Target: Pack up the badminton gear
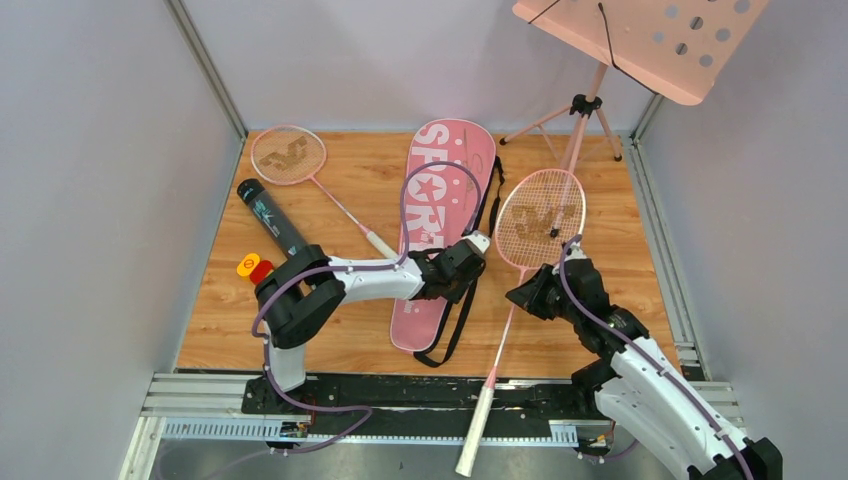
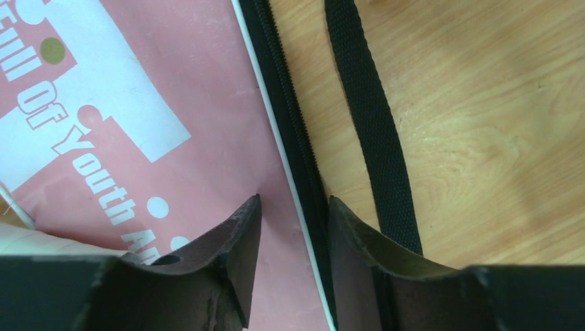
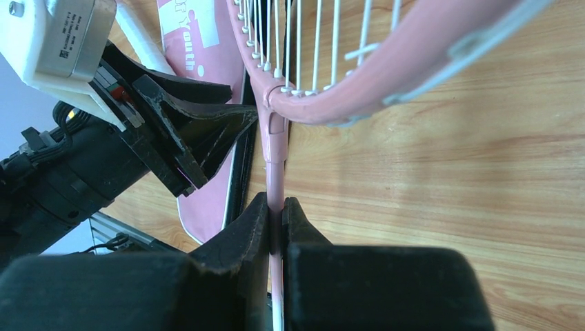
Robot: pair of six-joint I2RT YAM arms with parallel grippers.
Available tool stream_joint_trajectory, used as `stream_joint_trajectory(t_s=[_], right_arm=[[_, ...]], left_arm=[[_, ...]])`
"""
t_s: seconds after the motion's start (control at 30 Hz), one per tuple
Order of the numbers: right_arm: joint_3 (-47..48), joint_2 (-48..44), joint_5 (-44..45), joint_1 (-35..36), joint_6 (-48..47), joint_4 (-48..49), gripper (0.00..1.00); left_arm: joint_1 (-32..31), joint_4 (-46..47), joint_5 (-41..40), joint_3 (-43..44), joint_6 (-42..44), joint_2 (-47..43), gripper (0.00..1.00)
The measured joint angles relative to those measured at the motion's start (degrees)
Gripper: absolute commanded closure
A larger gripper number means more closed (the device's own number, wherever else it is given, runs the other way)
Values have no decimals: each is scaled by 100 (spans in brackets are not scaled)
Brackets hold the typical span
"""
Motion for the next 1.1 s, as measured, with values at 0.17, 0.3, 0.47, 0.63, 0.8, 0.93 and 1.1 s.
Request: stream_joint_trajectory(t_s=[0.17, 0.3, 0.47, 0.63, 0.8, 0.93, 1.1], right_arm=[[-61, 2, -57, 0, 2, 39, 100], [-101, 63, -199, 0, 4, 57, 100], [-114, 289, -439, 0, 7, 208, 100], [-149, 564, -619, 0, 44, 332, 100], [-232, 846, -686, 0, 157, 509, 100], [-330, 1014, -883, 0, 260, 743, 100], [-365, 1266, -1202, 0, 348, 1036, 100]], left_arm=[[-22, 13, -66, 0, 9, 0, 89], [-63, 44, -79, -2, 11, -17, 100], [-57, 181, -33, -267, -133, -273, 100], [-57, 219, -33, -494, -293, -723, 100], [-59, 343, -61, -562, -385, -935, 100], [-59, 426, -68, -636, -450, -970, 100], [-59, 529, -70, -756, -461, -1095, 100]])
